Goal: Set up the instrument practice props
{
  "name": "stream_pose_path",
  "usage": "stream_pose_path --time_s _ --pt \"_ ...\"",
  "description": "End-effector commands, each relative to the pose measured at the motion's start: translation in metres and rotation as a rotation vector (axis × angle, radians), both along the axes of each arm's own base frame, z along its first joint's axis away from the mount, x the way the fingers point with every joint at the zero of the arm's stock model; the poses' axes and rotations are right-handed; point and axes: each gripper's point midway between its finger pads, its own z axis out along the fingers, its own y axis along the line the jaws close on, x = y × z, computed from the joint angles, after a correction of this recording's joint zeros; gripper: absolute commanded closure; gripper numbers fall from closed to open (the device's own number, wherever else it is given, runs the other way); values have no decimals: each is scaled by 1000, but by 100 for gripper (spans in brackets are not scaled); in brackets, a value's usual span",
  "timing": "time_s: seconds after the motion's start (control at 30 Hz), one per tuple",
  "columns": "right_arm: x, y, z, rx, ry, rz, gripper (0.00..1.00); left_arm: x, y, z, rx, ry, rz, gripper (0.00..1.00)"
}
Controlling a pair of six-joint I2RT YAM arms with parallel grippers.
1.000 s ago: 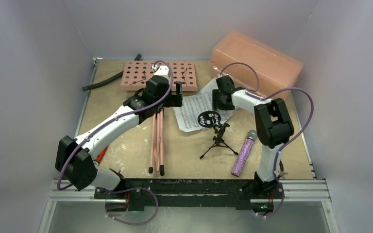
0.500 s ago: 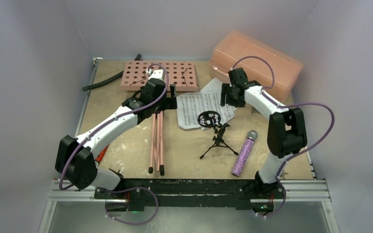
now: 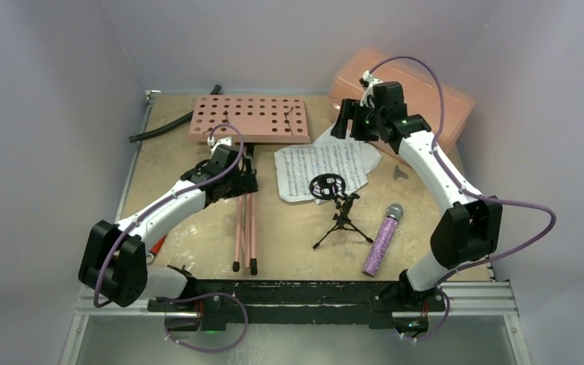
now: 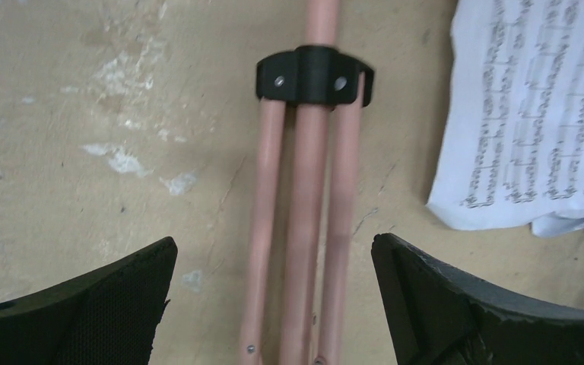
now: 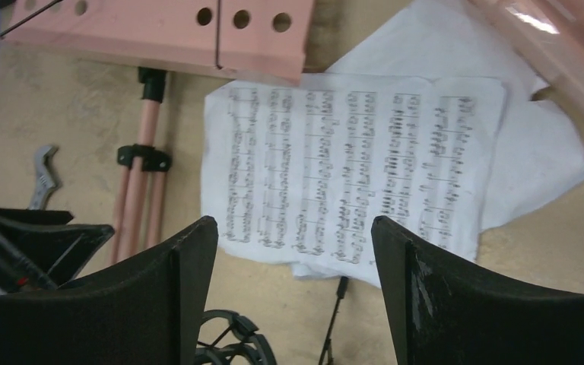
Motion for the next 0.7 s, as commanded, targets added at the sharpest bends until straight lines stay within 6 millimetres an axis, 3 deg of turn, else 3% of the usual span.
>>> stream_pose_path --time_s 0.0,0.33,0.47,0.67 --pt "-10 38 10 134 23 143 22 -21 5 -10 -86 41 13 0" --pt "-24 110 -6 223 120 299 18 -57 -9 -31 -203 110 -83 1" --pt "-32 135 -10 243 147 340 18 -63 -25 -42 -294 135 -110 1" --pt "-46 161 -17 255 187 393 18 -65 -32 -58 -333 174 -101 8"
